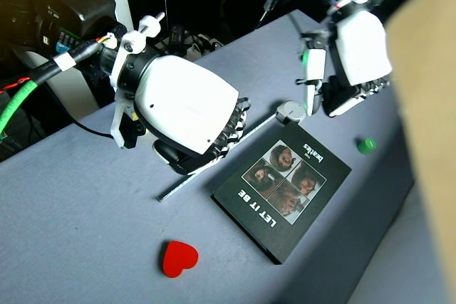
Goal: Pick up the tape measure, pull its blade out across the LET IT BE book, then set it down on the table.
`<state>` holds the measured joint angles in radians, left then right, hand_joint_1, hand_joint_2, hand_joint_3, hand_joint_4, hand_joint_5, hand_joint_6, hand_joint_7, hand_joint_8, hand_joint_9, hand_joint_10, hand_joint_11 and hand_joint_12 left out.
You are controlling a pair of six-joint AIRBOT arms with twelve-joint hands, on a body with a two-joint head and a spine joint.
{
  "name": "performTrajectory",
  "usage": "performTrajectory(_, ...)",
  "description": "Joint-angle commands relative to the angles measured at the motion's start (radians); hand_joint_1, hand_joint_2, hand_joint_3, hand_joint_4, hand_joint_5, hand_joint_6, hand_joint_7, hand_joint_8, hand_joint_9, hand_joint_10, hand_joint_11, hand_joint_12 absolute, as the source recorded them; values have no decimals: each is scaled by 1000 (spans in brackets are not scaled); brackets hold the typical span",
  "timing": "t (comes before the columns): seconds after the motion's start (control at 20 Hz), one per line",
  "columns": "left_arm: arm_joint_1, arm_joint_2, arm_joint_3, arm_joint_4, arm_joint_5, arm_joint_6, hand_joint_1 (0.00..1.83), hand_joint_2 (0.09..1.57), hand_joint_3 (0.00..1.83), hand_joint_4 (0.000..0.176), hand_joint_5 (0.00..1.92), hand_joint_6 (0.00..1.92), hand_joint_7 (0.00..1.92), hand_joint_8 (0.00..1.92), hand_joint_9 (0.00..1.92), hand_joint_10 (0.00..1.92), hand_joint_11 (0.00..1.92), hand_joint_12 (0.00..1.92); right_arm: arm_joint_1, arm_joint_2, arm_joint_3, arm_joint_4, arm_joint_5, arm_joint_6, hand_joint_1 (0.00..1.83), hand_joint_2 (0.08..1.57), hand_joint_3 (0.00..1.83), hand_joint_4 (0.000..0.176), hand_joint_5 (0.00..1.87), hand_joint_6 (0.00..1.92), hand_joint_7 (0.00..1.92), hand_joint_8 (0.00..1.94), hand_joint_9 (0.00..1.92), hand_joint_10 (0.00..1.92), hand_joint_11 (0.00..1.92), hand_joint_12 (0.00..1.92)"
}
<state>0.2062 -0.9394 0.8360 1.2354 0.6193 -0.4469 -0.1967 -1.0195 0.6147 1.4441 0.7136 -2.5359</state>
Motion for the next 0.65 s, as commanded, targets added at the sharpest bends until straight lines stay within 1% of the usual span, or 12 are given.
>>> performTrajectory(0.0, -1, -5, -4, 51, 38, -9, 578, 1340, 5, 85, 1199, 1921, 1395, 1921, 1432, 1921, 1521, 1921, 10, 4, -4, -66, 25, -4, 944, 1293, 4, 176, 1166, 1921, 1410, 1941, 1613, 1921, 1802, 1921)
performTrajectory(0.1, 14, -9, -41, 90, 107, -51, 555, 1352, 5, 87, 1168, 1921, 1377, 1921, 1418, 1921, 1496, 1921, 8, 4, -7, -66, 15, -12, 955, 1289, 0, 176, 1180, 1921, 1411, 1941, 1630, 1921, 1817, 1921)
performTrajectory(0.15, 19, -9, -63, 107, 160, -65, 584, 1340, 0, 85, 1138, 1921, 1343, 1921, 1388, 1921, 1467, 1921, 6, 4, -9, -66, 8, -17, 956, 1290, 1, 176, 1181, 1921, 1412, 1941, 1631, 1921, 1820, 1921)
performTrajectory(0.25, 46, -12, -86, 156, 199, -150, 590, 1309, 0, 84, 1113, 1921, 1307, 1921, 1356, 1921, 1443, 1921, 3, 4, -11, -66, -2, -20, 949, 1302, 4, 176, 1192, 1921, 1423, 1941, 1639, 1921, 1836, 1921)
performTrajectory(0.35, 57, -18, -95, 166, 217, -160, 522, 1269, 0, 82, 1140, 1921, 1319, 1921, 1359, 1921, 1460, 1921, 1, 4, -13, -66, -5, -20, 950, 1309, 5, 176, 1215, 1921, 1431, 1941, 1650, 1921, 1850, 1921)
performTrajectory(0.4, 58, -21, -95, 166, 216, -161, 500, 1261, 0, 27, 1191, 1921, 1339, 1921, 1367, 1921, 1479, 1921, 0, 4, -14, -66, -5, -20, 949, 1311, 4, 176, 1235, 1921, 1438, 1941, 1658, 1921, 1859, 1921)
performTrajectory(0.45, 58, -22, -94, 166, 215, -162, 499, 1267, 3, 10, 1226, 1921, 1352, 1921, 1383, 1921, 1506, 1921, 0, 4, -15, -66, -6, -20, 949, 1316, 4, 176, 1246, 1921, 1447, 1941, 1668, 1921, 1869, 1921)
performTrajectory(0.5, 53, -22, -93, 171, 213, -162, 543, 1283, 7, 5, 1241, 1921, 1347, 1921, 1383, 1921, 1523, 1921, -1, 4, -15, -66, -8, -20, 940, 1322, 5, 176, 1268, 1921, 1472, 1941, 1682, 1921, 1884, 1921)
performTrajectory(0.55, 49, -21, -92, 175, 213, -162, 590, 1294, 7, 4, 1253, 1921, 1330, 1921, 1377, 1921, 1524, 1921, -1, 4, -15, -66, -9, -20, 948, 1320, 2, 176, 1280, 1921, 1493, 1941, 1696, 1921, 1899, 1921)
performTrajectory(0.6, 45, -21, -91, 175, 215, -162, 626, 1298, 6, 9, 1256, 1921, 1323, 1921, 1385, 1921, 1536, 1921, 0, 4, -15, -68, -9, -21, 952, 1320, 1, 176, 1290, 1921, 1510, 1941, 1711, 1921, 1917, 1921)
